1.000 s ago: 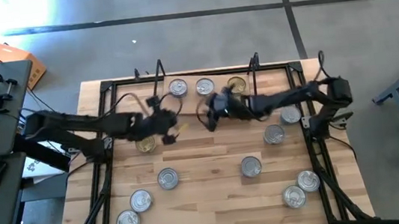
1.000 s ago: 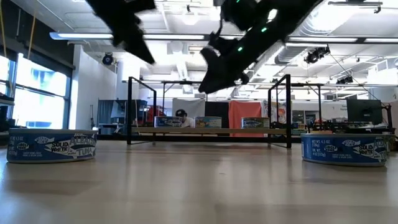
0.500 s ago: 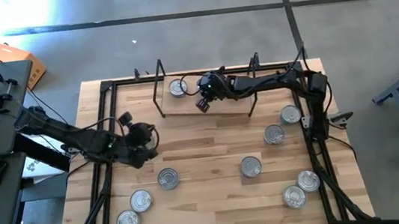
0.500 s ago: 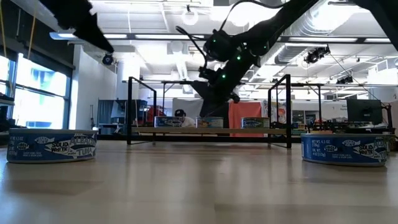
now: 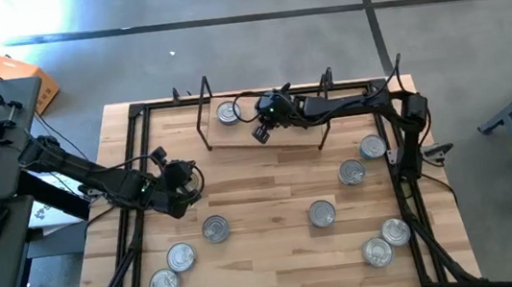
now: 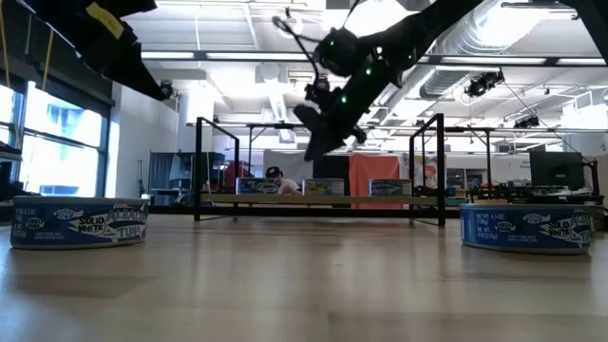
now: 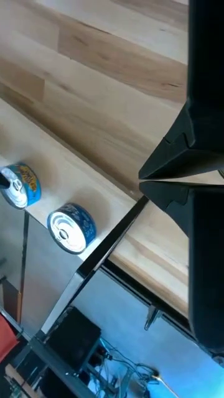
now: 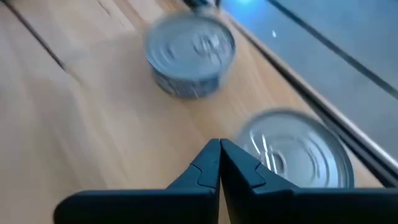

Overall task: Stack canned seafood by type on shelf
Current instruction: Adjust the yellow-blue tuna can on the shelf

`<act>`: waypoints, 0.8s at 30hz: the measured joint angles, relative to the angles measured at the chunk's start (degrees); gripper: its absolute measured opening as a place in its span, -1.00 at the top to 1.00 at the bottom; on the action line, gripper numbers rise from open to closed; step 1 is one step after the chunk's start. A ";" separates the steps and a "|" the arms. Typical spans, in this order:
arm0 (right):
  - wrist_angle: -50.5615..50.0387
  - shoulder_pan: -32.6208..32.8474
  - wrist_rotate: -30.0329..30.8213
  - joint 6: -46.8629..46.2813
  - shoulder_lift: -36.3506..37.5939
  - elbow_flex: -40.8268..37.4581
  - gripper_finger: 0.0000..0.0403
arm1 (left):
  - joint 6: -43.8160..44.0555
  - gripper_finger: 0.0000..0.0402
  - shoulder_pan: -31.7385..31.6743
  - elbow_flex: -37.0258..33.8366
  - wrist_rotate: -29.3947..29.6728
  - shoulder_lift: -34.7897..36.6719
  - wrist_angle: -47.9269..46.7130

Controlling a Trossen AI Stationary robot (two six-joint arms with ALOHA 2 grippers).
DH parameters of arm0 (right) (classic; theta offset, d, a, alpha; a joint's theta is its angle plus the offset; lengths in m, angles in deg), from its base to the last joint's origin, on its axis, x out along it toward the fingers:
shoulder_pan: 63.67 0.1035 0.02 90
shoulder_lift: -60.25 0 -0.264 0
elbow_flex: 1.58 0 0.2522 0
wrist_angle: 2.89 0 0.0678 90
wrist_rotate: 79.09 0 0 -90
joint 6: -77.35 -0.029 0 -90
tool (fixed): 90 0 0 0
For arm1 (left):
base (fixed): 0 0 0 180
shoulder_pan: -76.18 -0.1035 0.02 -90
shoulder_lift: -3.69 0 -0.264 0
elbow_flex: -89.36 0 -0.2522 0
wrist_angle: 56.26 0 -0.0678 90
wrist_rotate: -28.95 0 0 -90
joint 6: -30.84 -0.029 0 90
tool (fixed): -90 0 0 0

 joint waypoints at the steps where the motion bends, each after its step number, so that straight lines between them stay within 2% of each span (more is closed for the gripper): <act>1: 0.11 0.42 0.13 0.00 0.51 0.00 0.99 | 0.00 0.96 0.19 0.00 0.01 0.00 0.00; 12: 1.03 9.88 6.43 5.18 3.32 -1.19 0.99 | 1.96 0.96 3.61 0.00 0.09 0.00 -0.26; 14: 1.71 9.90 8.50 6.21 3.35 -2.24 0.99 | 1.97 0.96 4.05 0.00 0.55 0.00 -0.24; 17: 2.56 6.25 10.71 4.56 3.35 -2.82 0.99 | 1.99 0.96 4.52 0.00 1.81 0.00 -0.20; 19: 3.48 2.99 9.37 1.59 3.16 -2.80 0.99 | 1.99 0.96 4.63 0.00 2.83 0.00 -0.17; 24: 3.93 -3.24 -0.29 -1.54 -0.11 -2.81 0.99 | 1.99 0.96 4.61 0.00 4.09 0.00 0.04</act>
